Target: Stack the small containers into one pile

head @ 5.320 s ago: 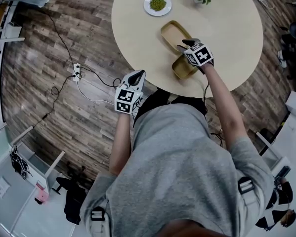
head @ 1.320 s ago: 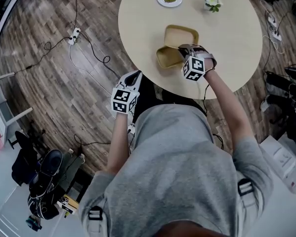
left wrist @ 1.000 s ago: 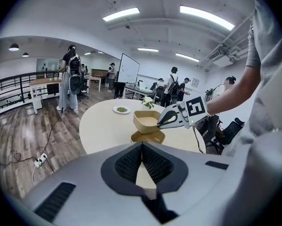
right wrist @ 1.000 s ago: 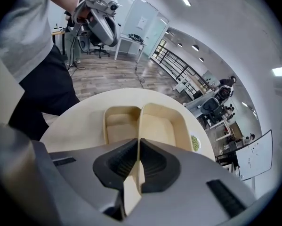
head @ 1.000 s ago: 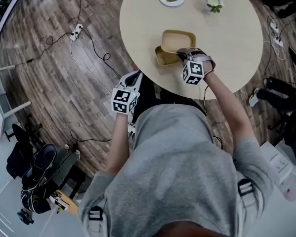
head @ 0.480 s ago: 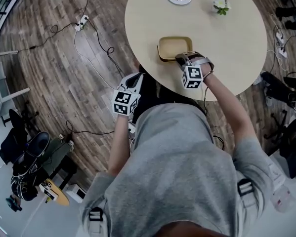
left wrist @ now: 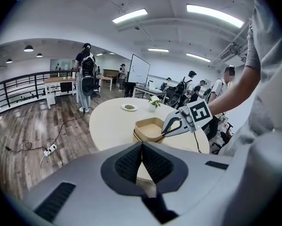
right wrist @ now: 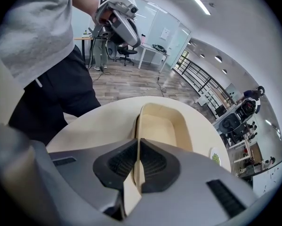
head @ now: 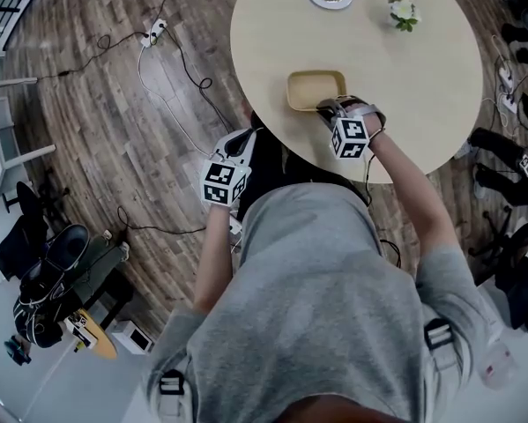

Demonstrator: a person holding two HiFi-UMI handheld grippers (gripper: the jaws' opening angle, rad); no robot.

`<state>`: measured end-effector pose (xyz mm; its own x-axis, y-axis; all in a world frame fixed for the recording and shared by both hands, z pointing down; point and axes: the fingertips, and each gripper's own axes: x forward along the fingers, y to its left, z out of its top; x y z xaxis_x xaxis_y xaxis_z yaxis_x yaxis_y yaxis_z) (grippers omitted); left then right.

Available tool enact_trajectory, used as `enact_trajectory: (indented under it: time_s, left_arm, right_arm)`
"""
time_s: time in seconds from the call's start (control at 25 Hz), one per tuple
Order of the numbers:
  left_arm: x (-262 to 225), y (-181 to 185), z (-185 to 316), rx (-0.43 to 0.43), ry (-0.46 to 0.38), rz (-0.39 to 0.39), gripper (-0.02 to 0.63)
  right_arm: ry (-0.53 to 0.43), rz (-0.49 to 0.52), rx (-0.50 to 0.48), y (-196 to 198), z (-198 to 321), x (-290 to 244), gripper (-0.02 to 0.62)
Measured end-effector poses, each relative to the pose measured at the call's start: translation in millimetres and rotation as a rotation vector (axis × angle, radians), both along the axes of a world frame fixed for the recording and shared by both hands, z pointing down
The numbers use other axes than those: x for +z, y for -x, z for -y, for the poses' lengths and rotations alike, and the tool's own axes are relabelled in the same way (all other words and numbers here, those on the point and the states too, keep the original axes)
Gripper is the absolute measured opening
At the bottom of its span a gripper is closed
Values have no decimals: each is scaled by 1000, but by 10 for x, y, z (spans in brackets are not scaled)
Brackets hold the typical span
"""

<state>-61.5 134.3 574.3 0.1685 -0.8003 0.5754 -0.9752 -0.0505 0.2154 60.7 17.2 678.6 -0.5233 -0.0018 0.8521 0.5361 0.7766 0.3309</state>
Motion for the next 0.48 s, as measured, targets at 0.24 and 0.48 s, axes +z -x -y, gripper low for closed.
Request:
enact_trajectory:
  time_s: [0.24, 0.48]
  left_arm:
    - [-8, -23, 89, 8, 4, 2, 18]
    - [-23, -50, 102, 26, 9, 9, 18]
  right_arm:
    - [52, -18, 10, -24, 1, 69, 26]
    - [167, 22, 38, 4, -83, -29, 149]
